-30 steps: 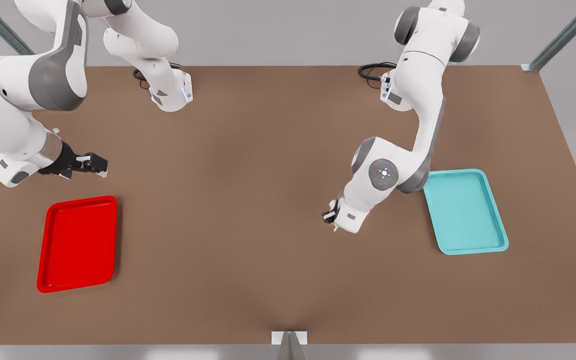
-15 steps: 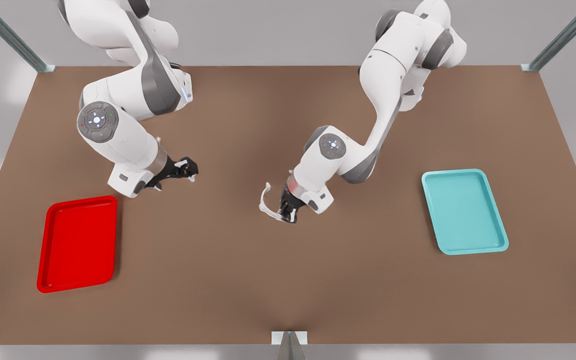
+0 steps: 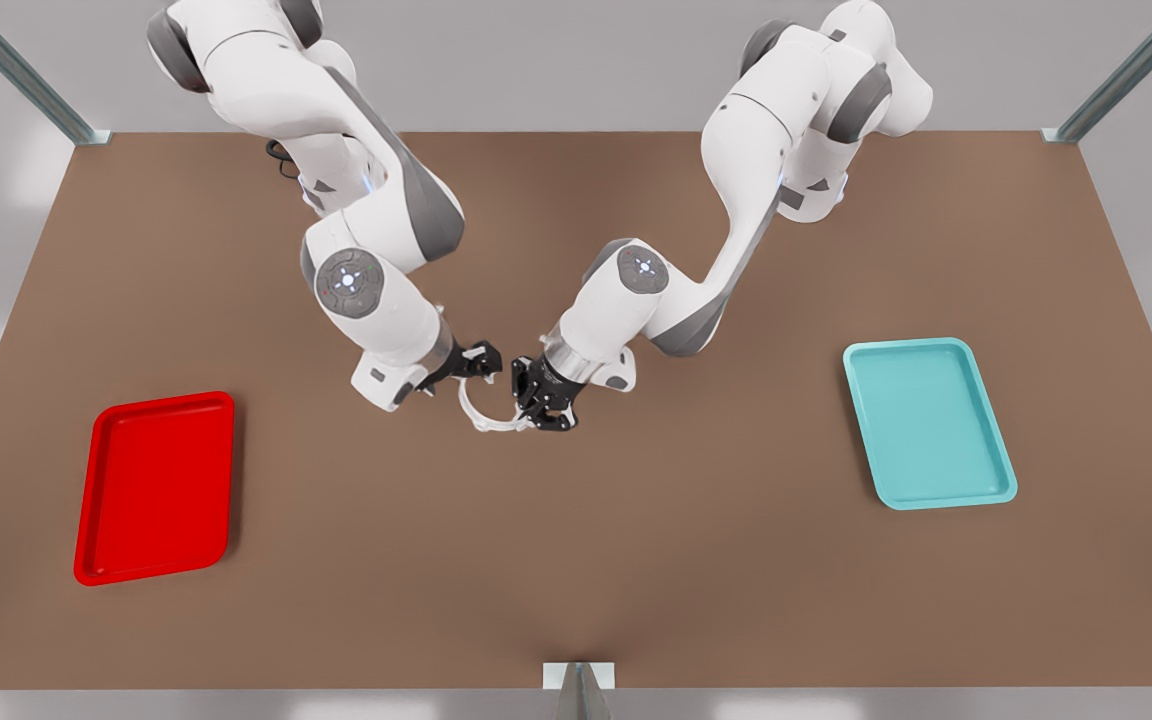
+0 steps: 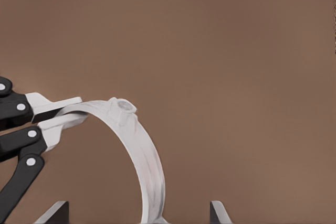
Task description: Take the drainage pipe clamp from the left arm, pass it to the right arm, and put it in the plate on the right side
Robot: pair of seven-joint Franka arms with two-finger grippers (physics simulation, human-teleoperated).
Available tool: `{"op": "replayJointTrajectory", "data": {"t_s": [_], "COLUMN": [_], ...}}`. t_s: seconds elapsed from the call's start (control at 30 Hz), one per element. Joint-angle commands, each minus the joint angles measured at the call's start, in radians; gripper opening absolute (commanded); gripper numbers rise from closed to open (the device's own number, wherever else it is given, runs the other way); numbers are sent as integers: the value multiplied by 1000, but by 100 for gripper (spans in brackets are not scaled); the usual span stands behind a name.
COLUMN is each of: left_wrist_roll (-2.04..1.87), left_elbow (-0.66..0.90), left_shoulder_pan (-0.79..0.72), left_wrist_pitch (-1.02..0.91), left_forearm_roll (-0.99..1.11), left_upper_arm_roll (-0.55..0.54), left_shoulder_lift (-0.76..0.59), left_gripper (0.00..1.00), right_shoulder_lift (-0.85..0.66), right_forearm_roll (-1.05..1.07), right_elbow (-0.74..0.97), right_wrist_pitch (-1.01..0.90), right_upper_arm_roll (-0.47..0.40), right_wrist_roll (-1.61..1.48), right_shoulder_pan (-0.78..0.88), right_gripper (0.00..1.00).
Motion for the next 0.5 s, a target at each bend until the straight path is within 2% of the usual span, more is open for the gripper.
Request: {"op": "replayJointTrajectory", "data": {"t_s": [0.0, 0.47], "left_wrist_roll": [-534, -473], "left_elbow": [1, 1], "left_shoulder_pan": [0, 0], "left_wrist_pitch": [11, 13], "left_forearm_roll": [2, 2], "left_upper_arm_roll": [-1, -13], "left_shoulder_lift": [0, -2], "left_gripper": [21, 21], "right_shoulder_lift": [-2, -17], "right_forearm_roll": [-15, -61], "right_elbow": [-13, -110], "right_wrist_pitch": [89, 67], "right_upper_arm_roll": [6, 11], "right_wrist_roll": [209, 211], "right_shoulder_pan": [1, -12], "right_gripper": [100, 100]}}
